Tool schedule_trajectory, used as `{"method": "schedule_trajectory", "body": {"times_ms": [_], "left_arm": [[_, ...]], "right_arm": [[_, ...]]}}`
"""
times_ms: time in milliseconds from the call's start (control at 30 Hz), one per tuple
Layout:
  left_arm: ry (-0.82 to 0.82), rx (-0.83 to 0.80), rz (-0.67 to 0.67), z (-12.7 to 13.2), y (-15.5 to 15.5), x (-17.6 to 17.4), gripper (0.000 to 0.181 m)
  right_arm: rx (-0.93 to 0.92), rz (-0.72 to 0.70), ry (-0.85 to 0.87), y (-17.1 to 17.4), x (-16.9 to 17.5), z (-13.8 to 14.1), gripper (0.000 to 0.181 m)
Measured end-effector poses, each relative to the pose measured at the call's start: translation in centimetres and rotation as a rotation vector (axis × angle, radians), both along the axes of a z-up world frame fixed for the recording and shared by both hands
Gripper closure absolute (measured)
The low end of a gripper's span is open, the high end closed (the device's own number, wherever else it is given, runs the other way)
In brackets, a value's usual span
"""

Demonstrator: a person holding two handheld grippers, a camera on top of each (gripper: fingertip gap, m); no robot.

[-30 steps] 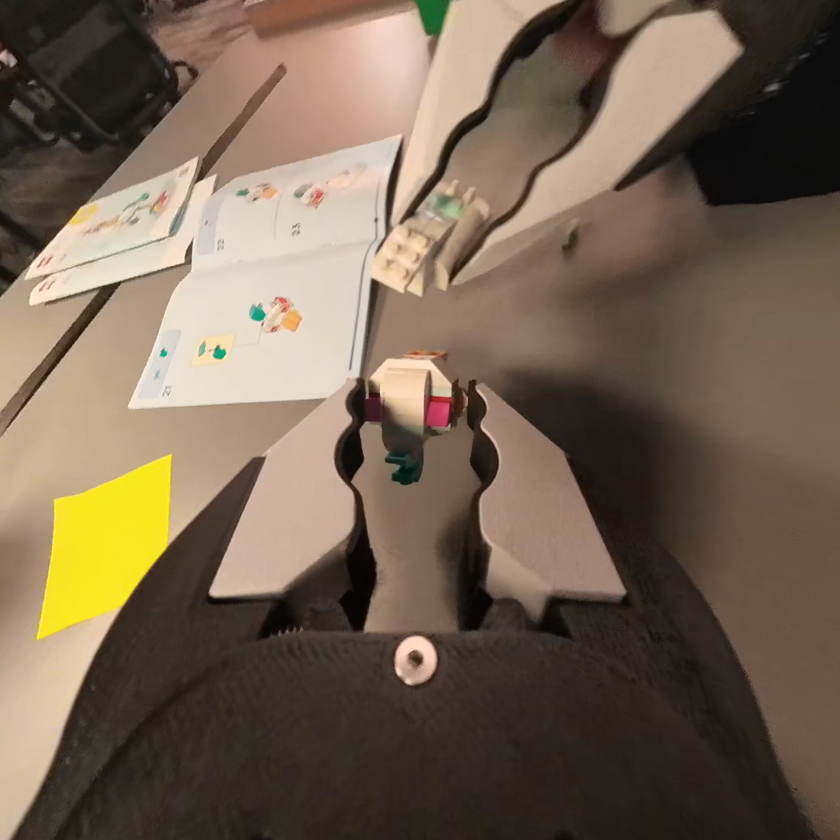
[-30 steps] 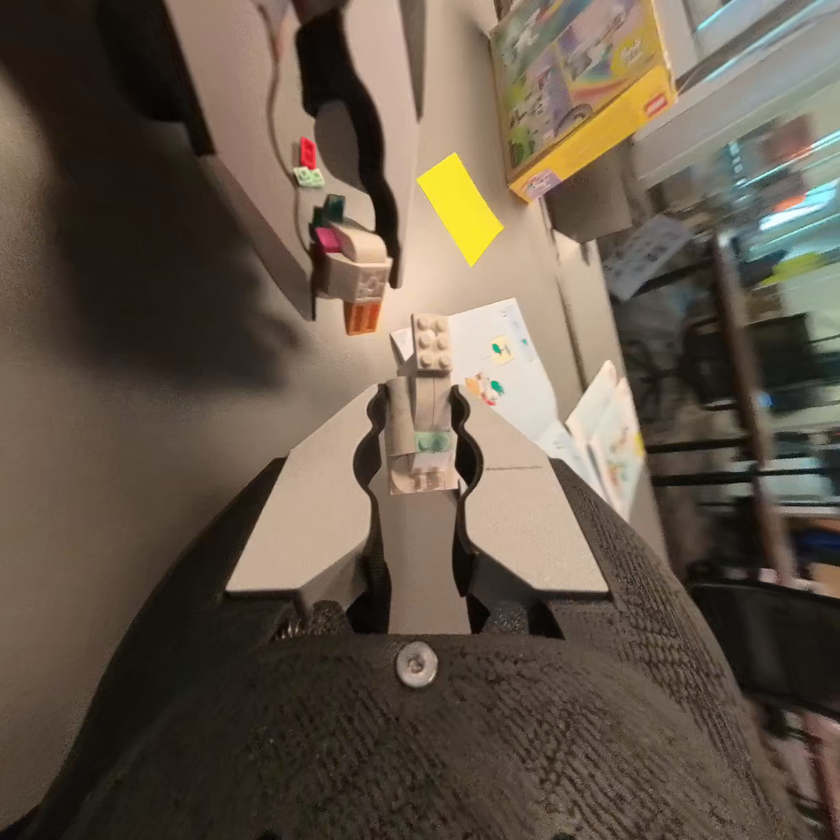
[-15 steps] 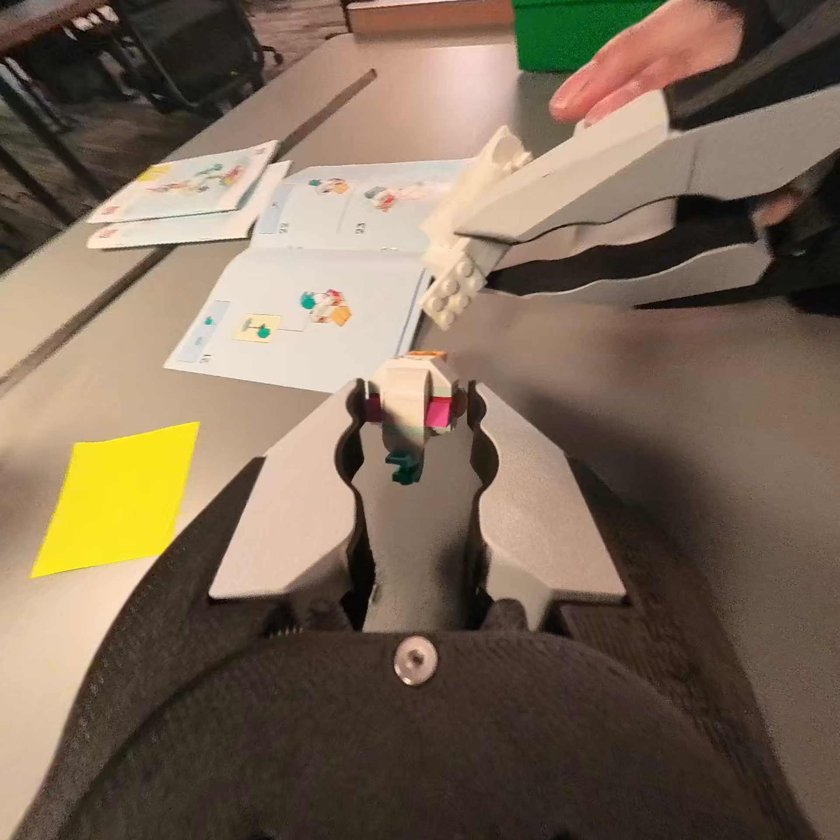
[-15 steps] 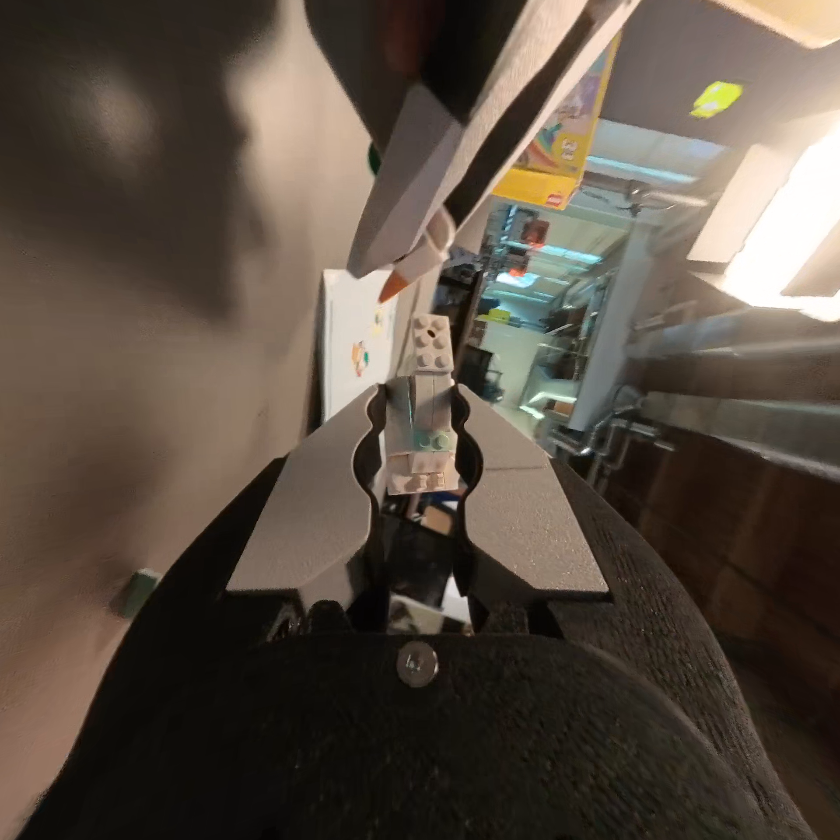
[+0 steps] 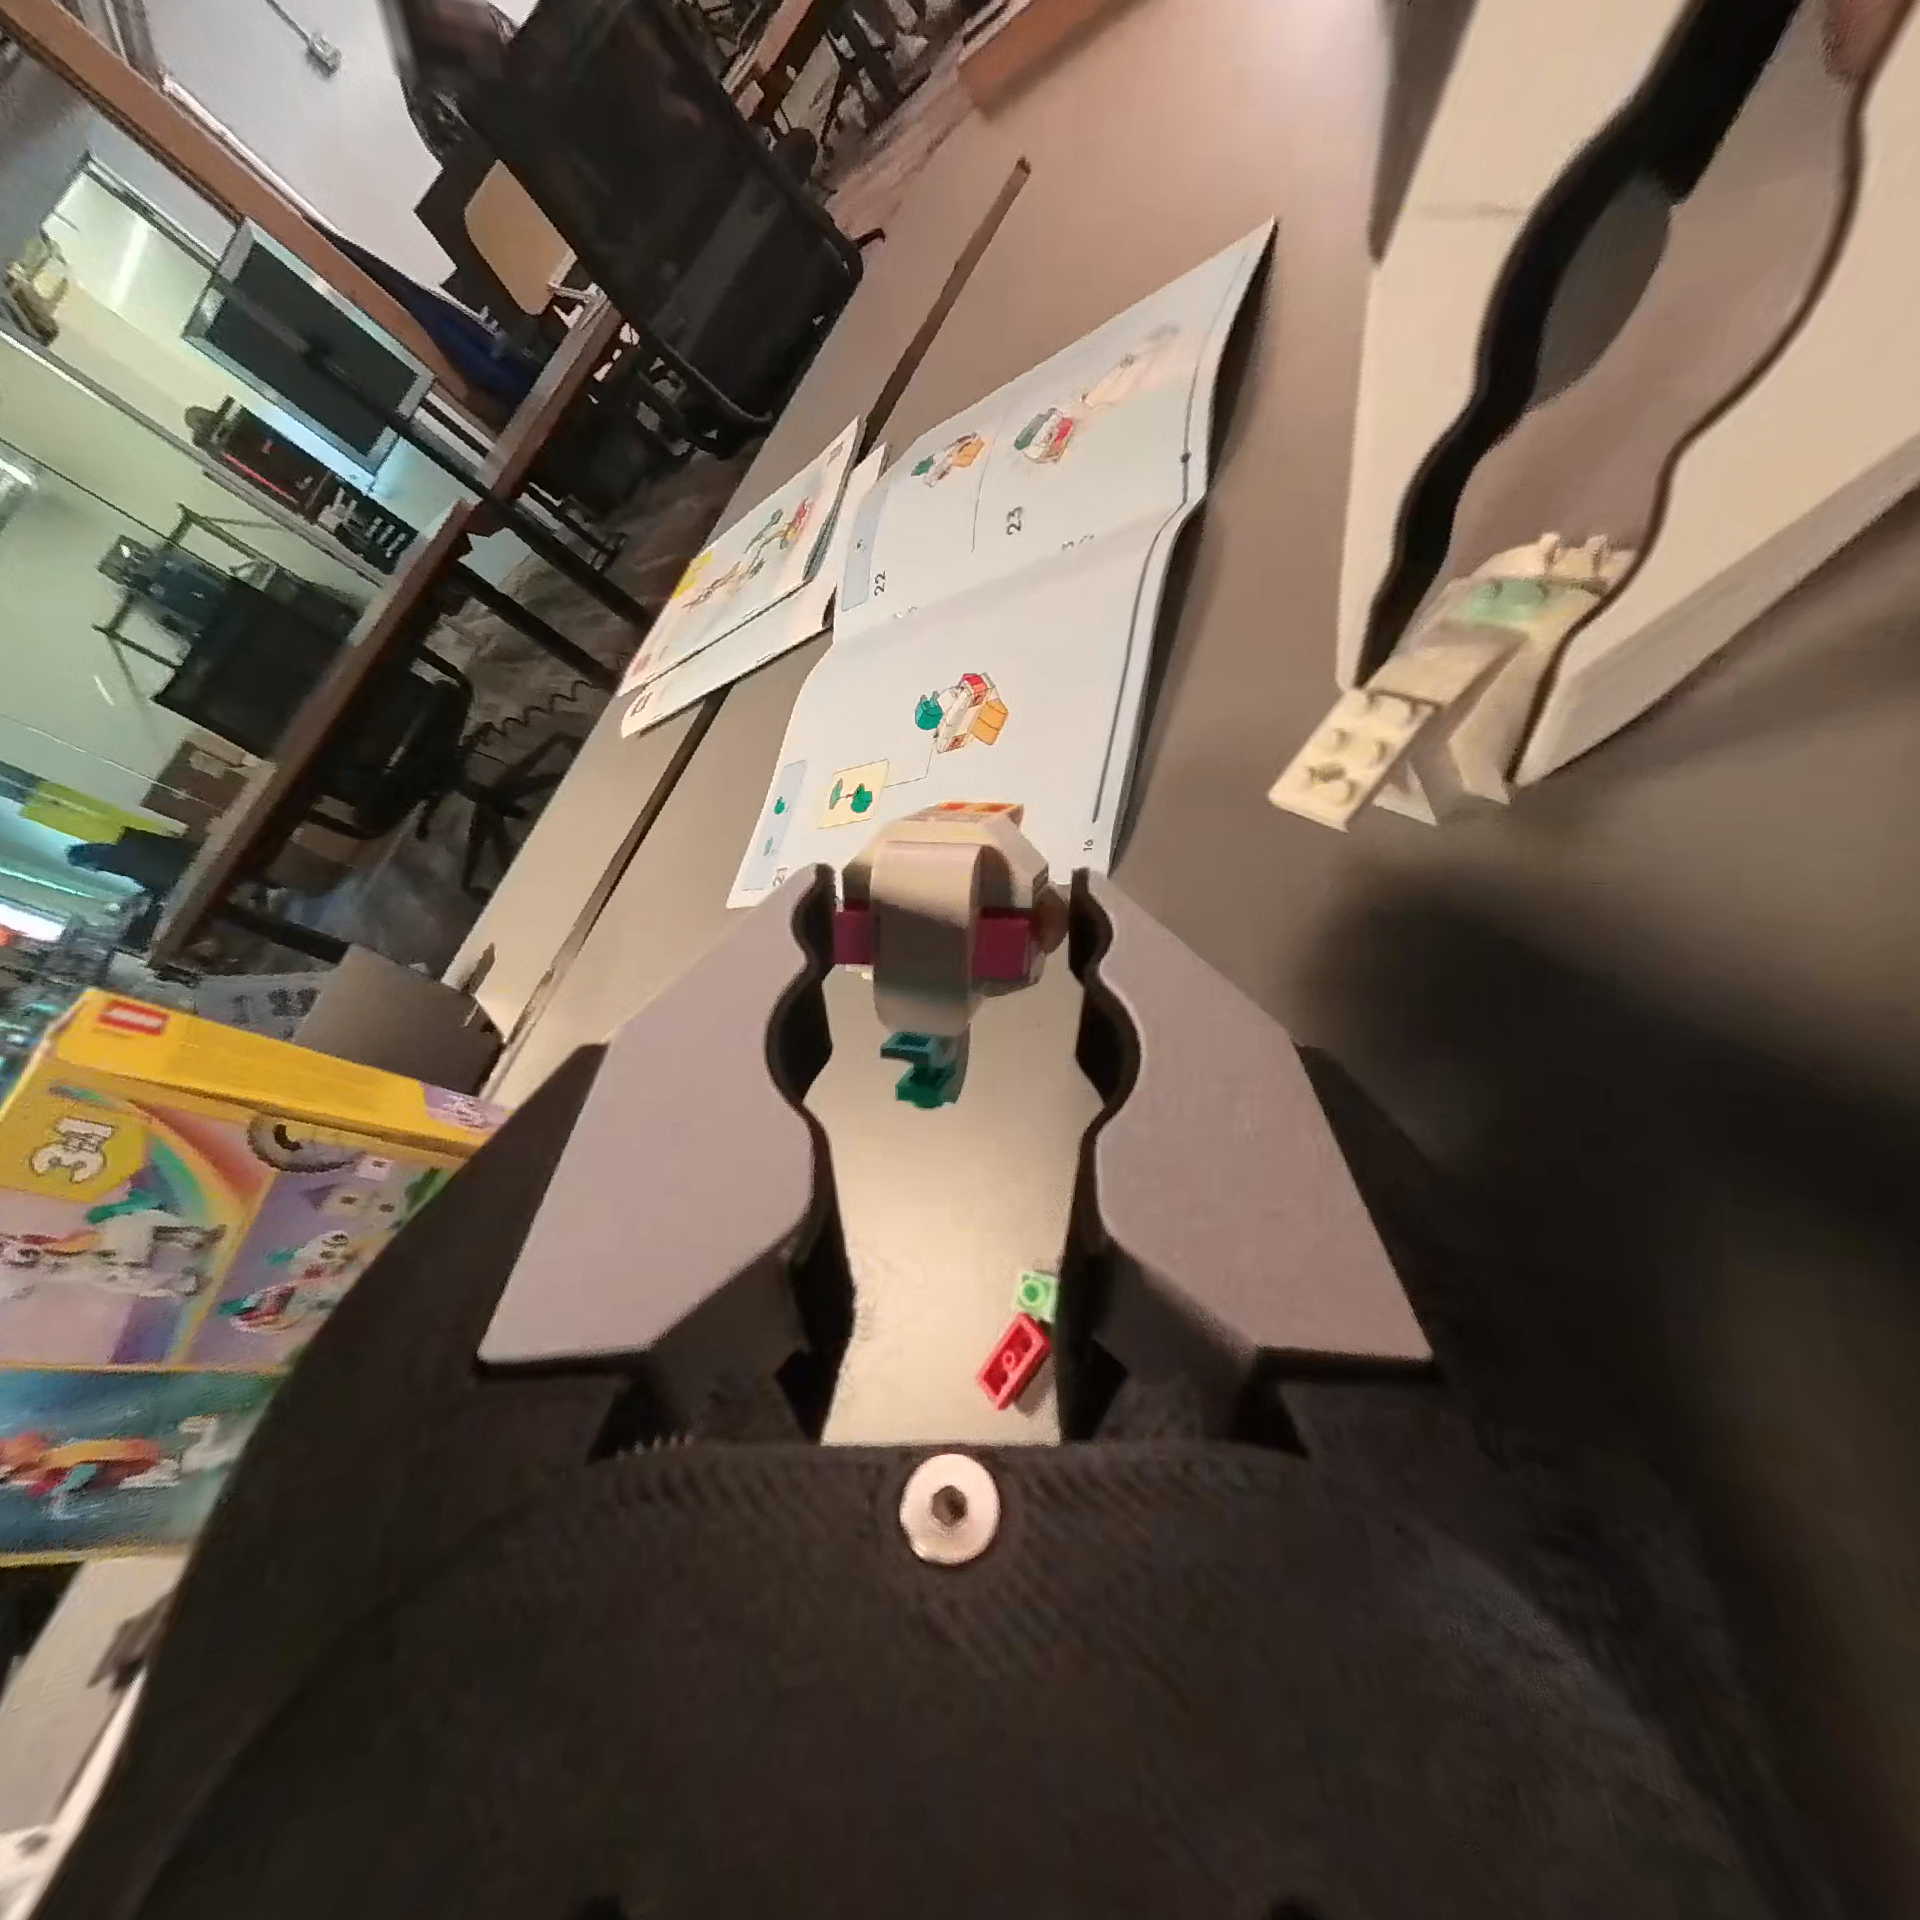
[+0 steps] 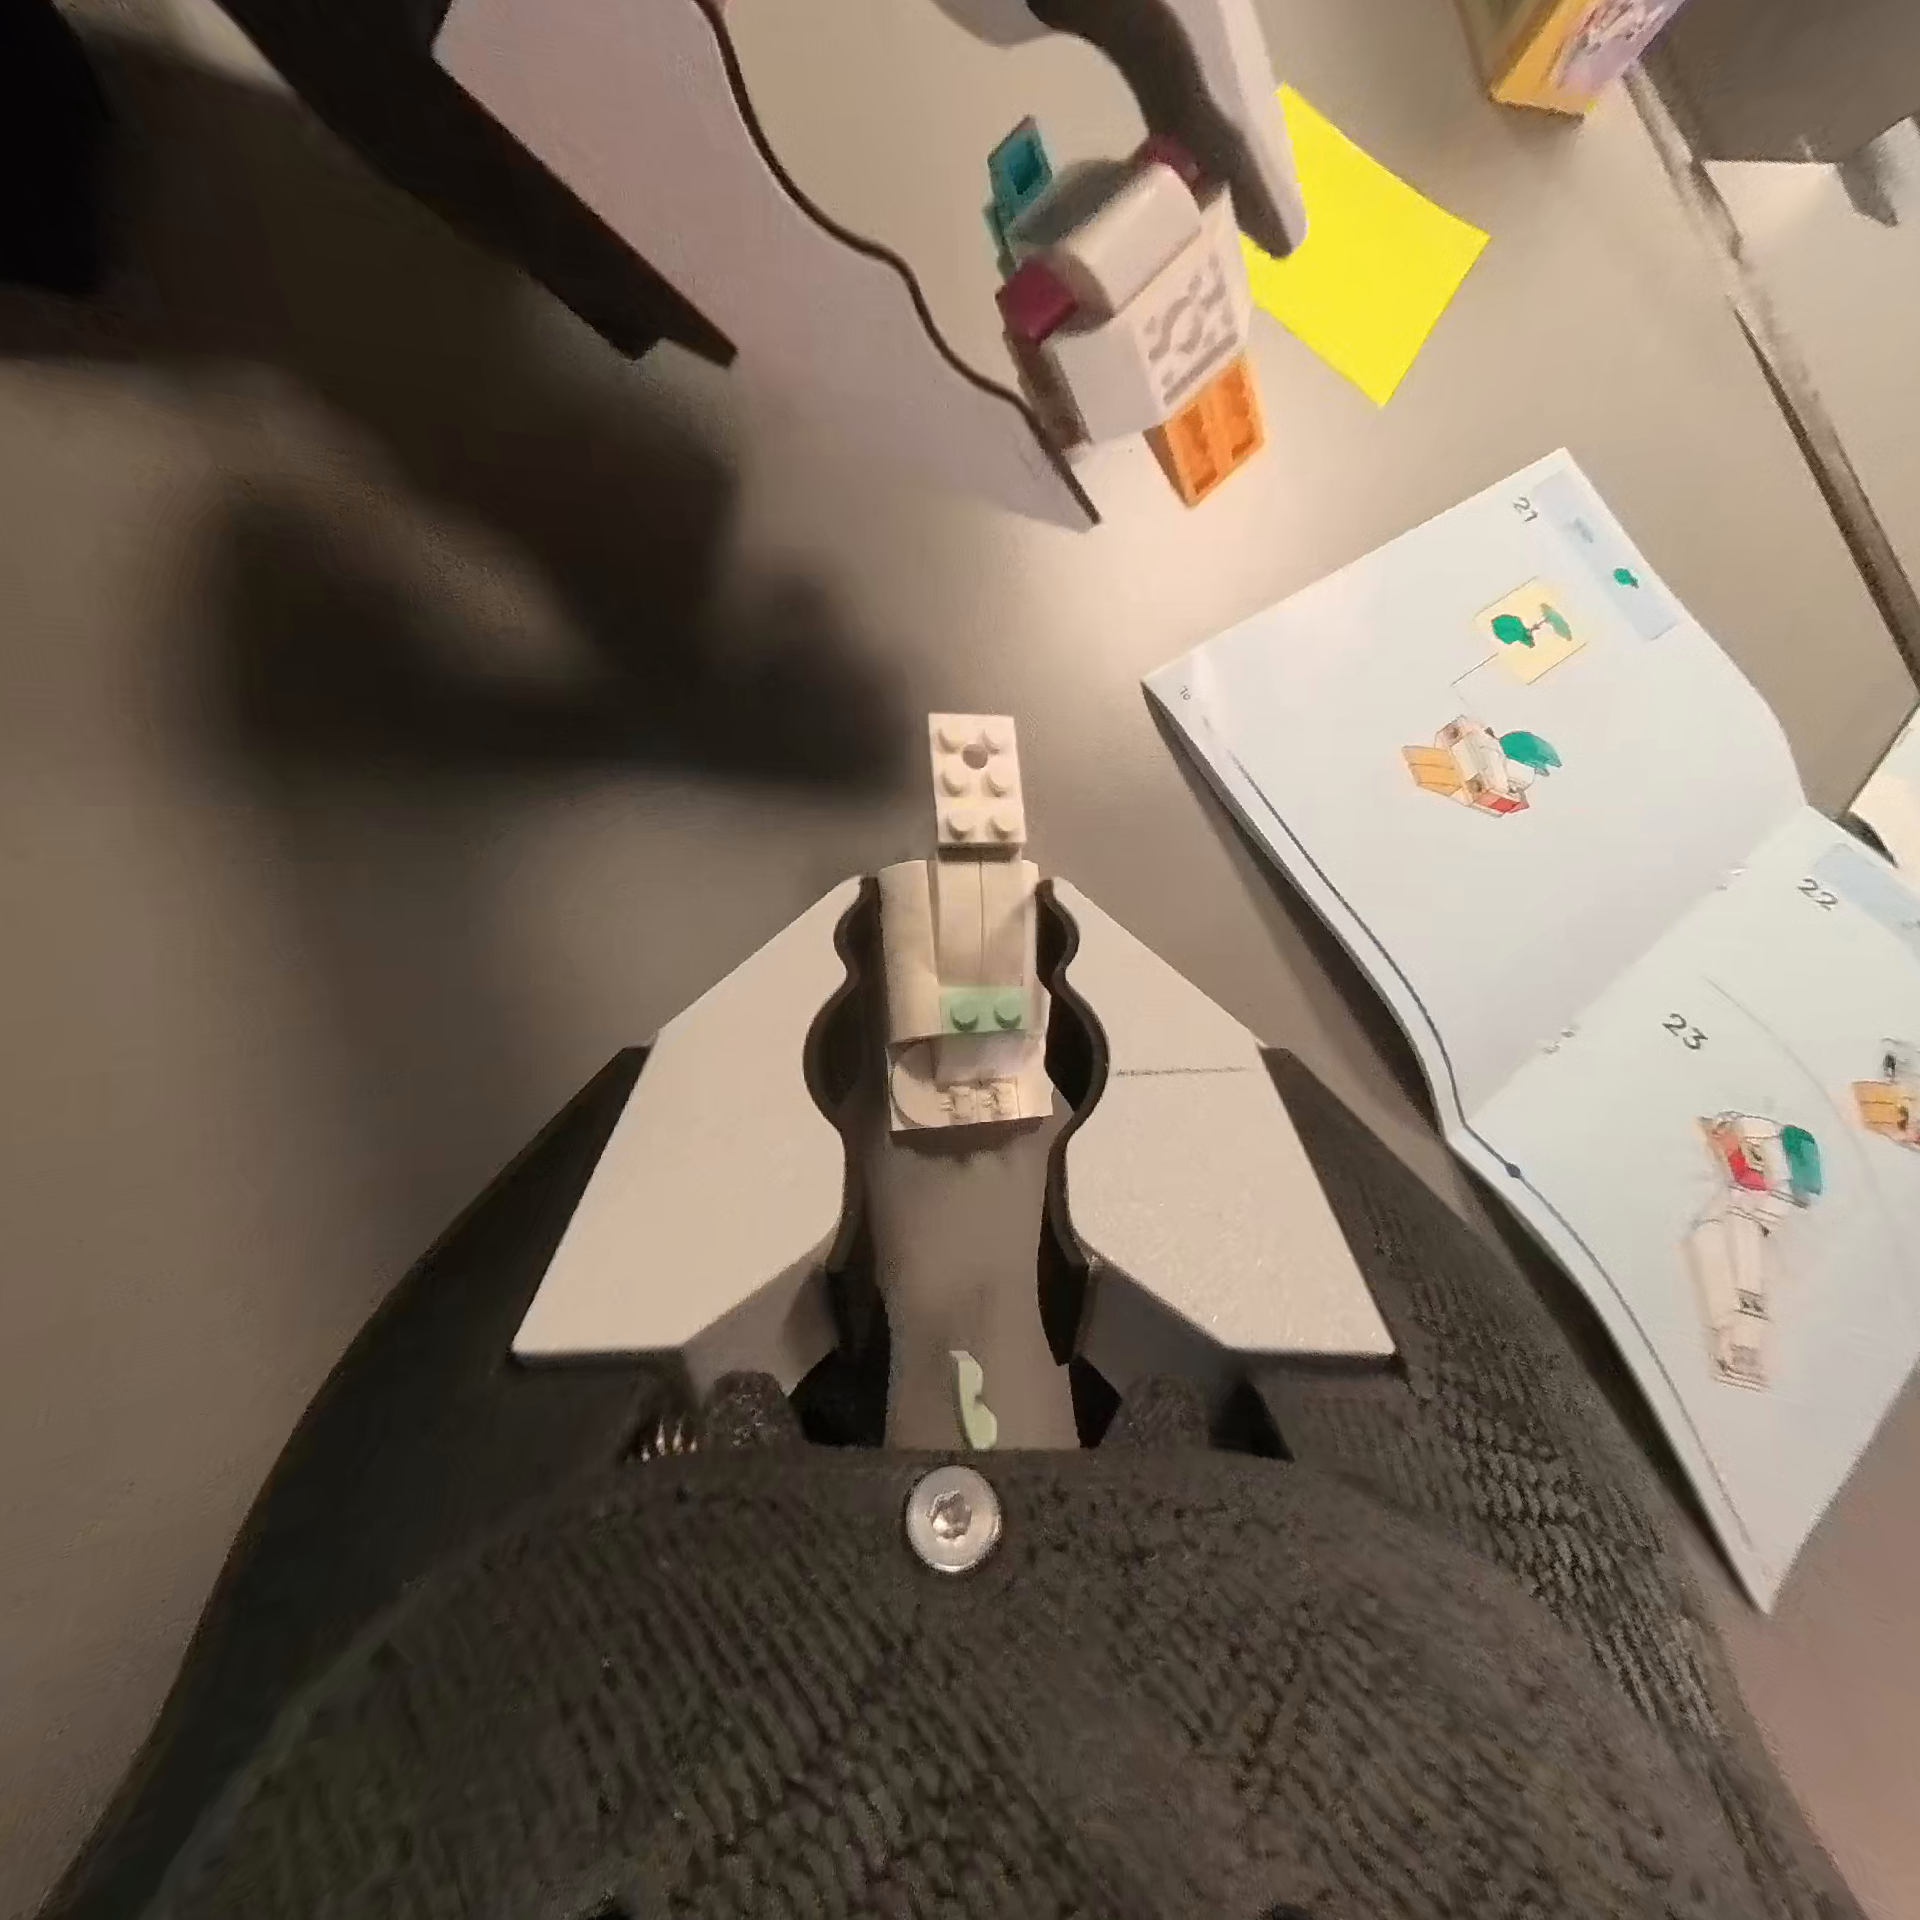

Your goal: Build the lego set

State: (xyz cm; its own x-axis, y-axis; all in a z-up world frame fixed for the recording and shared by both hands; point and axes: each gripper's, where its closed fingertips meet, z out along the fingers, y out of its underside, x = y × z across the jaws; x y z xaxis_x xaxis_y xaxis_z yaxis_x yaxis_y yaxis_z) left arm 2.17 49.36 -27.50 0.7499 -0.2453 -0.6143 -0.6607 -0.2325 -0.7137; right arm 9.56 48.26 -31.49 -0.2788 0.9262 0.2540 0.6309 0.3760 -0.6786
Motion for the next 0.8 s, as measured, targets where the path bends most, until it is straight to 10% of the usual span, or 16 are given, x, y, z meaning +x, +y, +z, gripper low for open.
{"method": "schedule_trajectory", "body": {"times_ms": [367, 567, 800], "left_arm": [[-0.166, 0.034, -0.138, 1.5, -0.7, 2.0, 0.137], [0.021, 0.076, -0.110, 1.6, -0.6, 2.2, 0.138], [0.114, 0.075, -0.129, 1.2, -0.6, 3.2, 0.138]], "right_arm": [[-0.124, -0.024, 0.183, -0.3, -1.0, 3.5, 0.130], [-0.416, -0.324, 0.442, 1.6, -3.3, 7.7, 0.127], [-0.248, -0.279, 0.402, -0.5, -4.9, 7.0, 0.125]]}}
